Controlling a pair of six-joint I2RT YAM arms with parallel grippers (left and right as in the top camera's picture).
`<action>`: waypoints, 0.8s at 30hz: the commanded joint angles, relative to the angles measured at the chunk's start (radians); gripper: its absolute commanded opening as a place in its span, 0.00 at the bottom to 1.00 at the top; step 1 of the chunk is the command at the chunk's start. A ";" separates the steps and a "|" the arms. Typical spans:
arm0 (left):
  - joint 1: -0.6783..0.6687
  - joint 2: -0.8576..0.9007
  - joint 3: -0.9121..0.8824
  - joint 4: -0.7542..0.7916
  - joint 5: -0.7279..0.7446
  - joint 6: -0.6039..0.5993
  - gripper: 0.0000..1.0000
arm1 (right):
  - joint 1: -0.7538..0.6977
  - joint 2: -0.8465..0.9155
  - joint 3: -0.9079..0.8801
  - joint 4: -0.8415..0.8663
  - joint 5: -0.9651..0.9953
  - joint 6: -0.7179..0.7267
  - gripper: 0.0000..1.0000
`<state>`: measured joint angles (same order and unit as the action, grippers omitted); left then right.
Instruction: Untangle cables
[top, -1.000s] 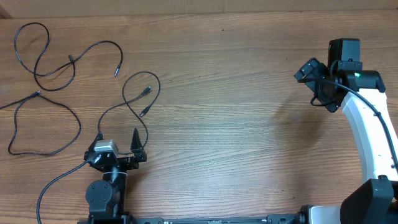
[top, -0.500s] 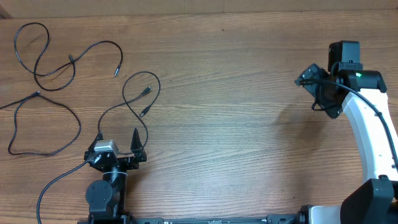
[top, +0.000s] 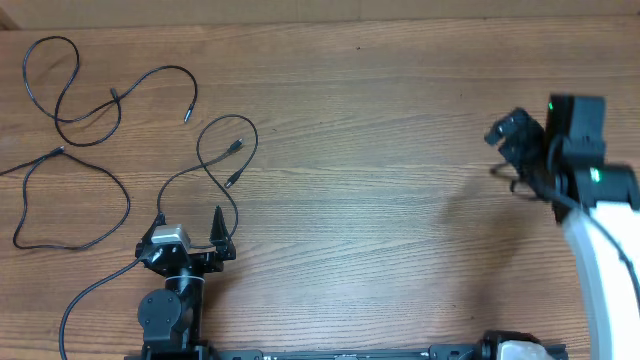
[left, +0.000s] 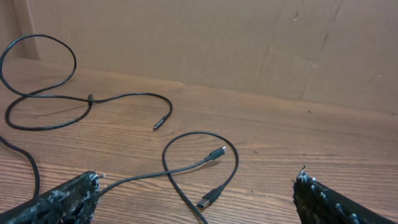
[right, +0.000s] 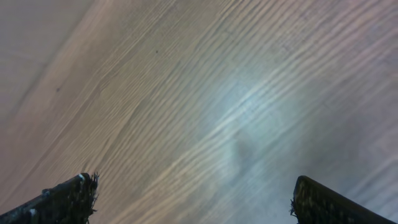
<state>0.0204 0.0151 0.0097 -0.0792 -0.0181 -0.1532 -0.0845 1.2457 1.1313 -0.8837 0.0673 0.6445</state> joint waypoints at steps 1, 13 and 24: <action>0.006 -0.011 -0.005 0.002 0.011 0.016 1.00 | 0.006 -0.166 -0.127 0.001 0.010 0.003 1.00; 0.006 -0.011 -0.005 0.002 0.011 0.016 1.00 | 0.012 -0.782 -0.469 0.070 0.010 0.003 1.00; 0.006 -0.011 -0.005 0.002 0.011 0.016 1.00 | 0.012 -1.027 -0.495 0.111 0.010 0.003 1.00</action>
<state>0.0204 0.0147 0.0097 -0.0788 -0.0181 -0.1532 -0.0769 0.2550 0.6460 -0.7914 0.0673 0.6476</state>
